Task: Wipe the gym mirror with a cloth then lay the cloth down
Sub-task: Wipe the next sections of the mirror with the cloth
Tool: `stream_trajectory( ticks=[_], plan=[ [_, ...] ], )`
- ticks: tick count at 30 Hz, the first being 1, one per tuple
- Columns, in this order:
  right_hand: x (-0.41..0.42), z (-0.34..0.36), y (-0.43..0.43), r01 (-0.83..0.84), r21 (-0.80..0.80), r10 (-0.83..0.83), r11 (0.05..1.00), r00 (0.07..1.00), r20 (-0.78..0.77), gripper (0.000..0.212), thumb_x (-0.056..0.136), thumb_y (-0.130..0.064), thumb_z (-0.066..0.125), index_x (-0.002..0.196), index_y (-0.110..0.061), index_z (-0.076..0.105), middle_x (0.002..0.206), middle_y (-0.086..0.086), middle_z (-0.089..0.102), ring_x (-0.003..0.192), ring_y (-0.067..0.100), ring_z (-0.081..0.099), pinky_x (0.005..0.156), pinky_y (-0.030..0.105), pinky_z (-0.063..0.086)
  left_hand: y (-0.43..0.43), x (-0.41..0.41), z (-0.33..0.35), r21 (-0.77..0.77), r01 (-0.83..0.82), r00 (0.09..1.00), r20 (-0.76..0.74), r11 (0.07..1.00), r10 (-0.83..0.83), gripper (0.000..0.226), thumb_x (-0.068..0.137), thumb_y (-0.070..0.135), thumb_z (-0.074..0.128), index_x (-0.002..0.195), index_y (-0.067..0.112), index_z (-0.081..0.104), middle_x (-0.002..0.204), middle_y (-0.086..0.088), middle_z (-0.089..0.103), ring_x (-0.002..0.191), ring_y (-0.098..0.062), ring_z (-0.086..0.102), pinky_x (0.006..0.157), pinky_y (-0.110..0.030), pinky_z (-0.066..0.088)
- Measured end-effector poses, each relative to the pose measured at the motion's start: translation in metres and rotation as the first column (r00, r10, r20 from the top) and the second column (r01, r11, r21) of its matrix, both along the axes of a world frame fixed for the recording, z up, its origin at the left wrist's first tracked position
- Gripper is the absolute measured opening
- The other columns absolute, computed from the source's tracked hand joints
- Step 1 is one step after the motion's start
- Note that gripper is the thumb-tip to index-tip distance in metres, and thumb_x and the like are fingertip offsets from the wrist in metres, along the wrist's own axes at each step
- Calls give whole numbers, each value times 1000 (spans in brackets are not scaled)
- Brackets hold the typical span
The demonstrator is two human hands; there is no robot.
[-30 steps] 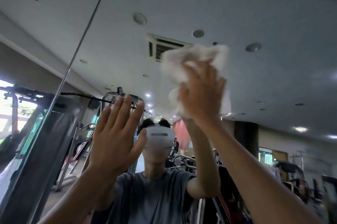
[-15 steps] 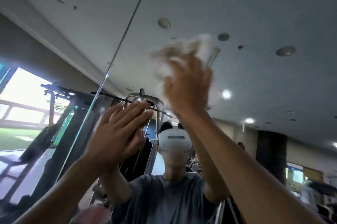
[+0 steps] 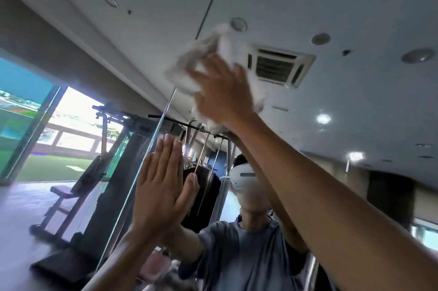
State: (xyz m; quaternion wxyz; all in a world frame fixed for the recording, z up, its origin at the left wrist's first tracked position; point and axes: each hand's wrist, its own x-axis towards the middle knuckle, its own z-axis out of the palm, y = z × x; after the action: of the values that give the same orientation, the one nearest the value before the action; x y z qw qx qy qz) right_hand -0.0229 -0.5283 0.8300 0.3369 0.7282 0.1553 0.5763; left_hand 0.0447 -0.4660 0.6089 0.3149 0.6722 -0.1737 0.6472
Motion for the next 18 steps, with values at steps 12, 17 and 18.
stream_trajectory(
  ticks=[12, 17, 18],
  plan=[
    [18, -30, 14, -125, 203, 107, 971, 990, 95, 48, 89, -39, 53, 137, -37, 53, 156, -6, 38, 146, 16, 28, 108, 42, 23, -3, 2, -40, -23, -19, 1000, -13, 1000, 19, 66, 104, 39, 23, 156, -2, 22, 164, -18, 21, 154, -25, 18, 126, -37, 9],
    [10, -105, 14, -38, -223, -7, 974, 980, -198, 54, 93, -44, 48, 146, -37, 45, 158, -4, 35, 147, 15, 25, 111, 43, 16, -5, 1, -51, -94, 9, 999, -50, 996, -14, 67, 99, 35, 35, 153, -5, 30, 161, -21, 28, 151, -31, 24, 124, -44, 18],
    [1, -97, 10, -18, -303, -68, 953, 960, -270, 55, 93, -46, 47, 148, -38, 41, 159, -5, 32, 147, 15, 23, 112, 44, 17, -6, -1, -53, -97, 8, 998, -61, 995, -14, 67, 99, 35, 35, 153, -5, 30, 161, -21, 28, 151, -32, 25, 123, -45, 19]
  ],
)
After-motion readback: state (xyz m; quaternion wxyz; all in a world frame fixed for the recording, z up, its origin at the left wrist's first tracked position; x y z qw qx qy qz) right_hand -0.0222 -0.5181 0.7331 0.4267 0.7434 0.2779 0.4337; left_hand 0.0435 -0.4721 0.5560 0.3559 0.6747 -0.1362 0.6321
